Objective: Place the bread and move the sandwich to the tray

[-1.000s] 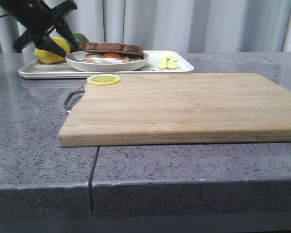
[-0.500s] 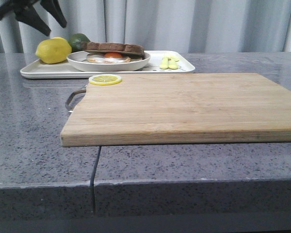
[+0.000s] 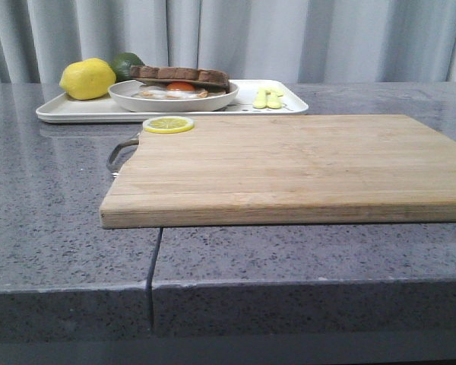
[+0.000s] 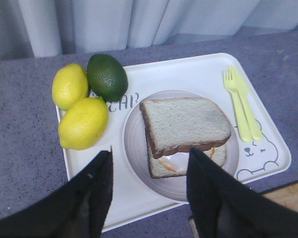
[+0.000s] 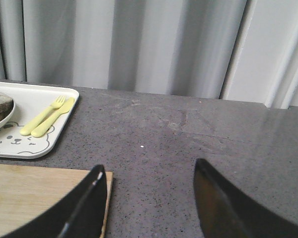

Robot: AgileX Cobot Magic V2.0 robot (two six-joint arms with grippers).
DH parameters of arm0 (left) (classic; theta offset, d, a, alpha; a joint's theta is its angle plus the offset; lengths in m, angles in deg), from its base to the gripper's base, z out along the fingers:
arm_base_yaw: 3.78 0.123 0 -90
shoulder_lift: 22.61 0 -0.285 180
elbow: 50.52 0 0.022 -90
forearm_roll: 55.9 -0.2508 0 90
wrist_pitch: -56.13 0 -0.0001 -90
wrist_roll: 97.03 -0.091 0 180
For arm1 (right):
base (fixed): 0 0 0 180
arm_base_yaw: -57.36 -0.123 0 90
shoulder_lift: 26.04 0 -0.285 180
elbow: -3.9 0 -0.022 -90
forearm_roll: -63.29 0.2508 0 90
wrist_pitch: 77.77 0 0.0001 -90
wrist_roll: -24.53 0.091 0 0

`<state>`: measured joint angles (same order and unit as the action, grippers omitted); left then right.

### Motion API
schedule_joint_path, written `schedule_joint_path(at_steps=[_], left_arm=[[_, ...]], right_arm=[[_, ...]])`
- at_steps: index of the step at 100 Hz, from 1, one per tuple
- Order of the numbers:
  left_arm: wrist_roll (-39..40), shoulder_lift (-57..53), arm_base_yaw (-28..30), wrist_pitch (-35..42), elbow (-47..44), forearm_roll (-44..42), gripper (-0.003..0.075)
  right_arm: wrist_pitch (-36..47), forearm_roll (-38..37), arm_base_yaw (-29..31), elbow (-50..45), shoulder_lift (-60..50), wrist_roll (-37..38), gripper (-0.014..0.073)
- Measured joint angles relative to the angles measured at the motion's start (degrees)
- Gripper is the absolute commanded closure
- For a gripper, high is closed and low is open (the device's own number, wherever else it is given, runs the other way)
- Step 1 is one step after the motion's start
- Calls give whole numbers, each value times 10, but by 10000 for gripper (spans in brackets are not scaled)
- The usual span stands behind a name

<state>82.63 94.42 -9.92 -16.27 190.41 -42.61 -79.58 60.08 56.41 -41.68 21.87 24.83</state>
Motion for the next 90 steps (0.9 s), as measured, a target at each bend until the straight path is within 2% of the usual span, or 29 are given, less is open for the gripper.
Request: schedule_joint_path(at_steps=[27,42,65,90], left_arm=[[-4,-80,-50,-3,-72,-52,406],[-4,-147,-67,46,-164,-61,407],[-4,-303,-83,185,-406,-62,407],[-4,-515,-84,398,-725,-62,407]], right_arm=[[0,0,0,0,0,0,193],[0,0,0,0,0,0,193],[0,0,0,0,0,0,193],[0,0,0,0,0,0,193]])
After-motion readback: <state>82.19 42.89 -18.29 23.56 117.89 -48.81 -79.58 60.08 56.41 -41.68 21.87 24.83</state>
